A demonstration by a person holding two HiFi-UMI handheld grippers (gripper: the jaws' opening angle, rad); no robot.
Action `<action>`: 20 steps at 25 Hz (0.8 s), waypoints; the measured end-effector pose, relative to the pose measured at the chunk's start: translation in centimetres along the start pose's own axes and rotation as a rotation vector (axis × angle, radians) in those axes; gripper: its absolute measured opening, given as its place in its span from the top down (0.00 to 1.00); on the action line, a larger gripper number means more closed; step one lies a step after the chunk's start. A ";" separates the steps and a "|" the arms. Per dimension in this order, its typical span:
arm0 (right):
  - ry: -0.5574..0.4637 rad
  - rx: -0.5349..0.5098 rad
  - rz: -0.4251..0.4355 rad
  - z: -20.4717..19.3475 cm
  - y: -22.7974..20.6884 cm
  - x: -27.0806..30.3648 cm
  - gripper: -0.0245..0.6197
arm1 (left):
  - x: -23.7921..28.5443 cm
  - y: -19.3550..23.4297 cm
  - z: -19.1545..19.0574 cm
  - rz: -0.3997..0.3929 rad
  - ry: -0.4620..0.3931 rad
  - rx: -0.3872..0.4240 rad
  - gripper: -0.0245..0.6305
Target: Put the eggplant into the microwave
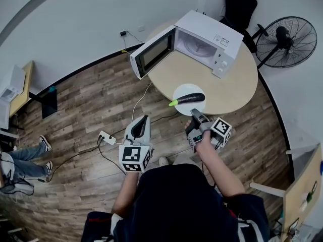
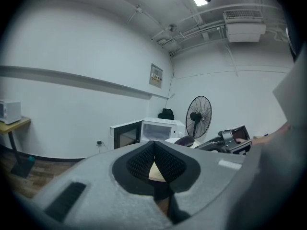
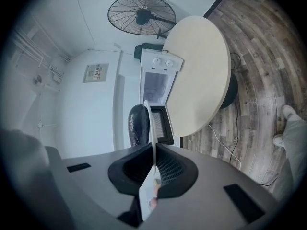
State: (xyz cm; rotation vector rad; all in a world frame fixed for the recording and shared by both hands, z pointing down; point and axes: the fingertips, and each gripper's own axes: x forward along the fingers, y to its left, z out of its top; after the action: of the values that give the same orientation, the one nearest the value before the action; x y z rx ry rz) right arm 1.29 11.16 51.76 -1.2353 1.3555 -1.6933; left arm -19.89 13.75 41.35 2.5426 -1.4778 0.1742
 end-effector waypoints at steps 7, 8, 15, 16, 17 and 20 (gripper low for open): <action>-0.023 0.037 -0.021 1.8 -0.8 1.8 0.93 | 3.3 0.0 -0.9 -0.052 0.038 -0.026 0.94; -0.024 0.043 -0.020 2.1 -0.9 2.2 0.93 | 3.8 0.1 -1.0 -0.055 0.043 -0.025 0.94; -0.031 0.061 -0.014 5.2 -0.1 5.7 0.93 | 8.5 0.8 -0.2 -0.074 0.049 -0.010 0.94; -0.033 0.063 -0.013 5.7 0.0 6.2 0.93 | 9.3 0.8 0.0 -0.076 0.051 -0.010 0.94; -0.032 0.065 -0.013 6.2 0.2 6.7 0.93 | 10.1 0.9 0.2 -0.079 0.052 -0.010 0.94; -0.031 0.072 -0.011 7.9 0.7 8.4 0.93 | 12.8 0.7 0.9 -0.093 0.055 -0.008 0.94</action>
State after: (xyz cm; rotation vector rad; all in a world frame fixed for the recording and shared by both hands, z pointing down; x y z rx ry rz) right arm 5.60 0.57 53.65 -1.2253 1.2604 -1.7086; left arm -14.21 2.39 43.11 2.5717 -1.3353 0.2211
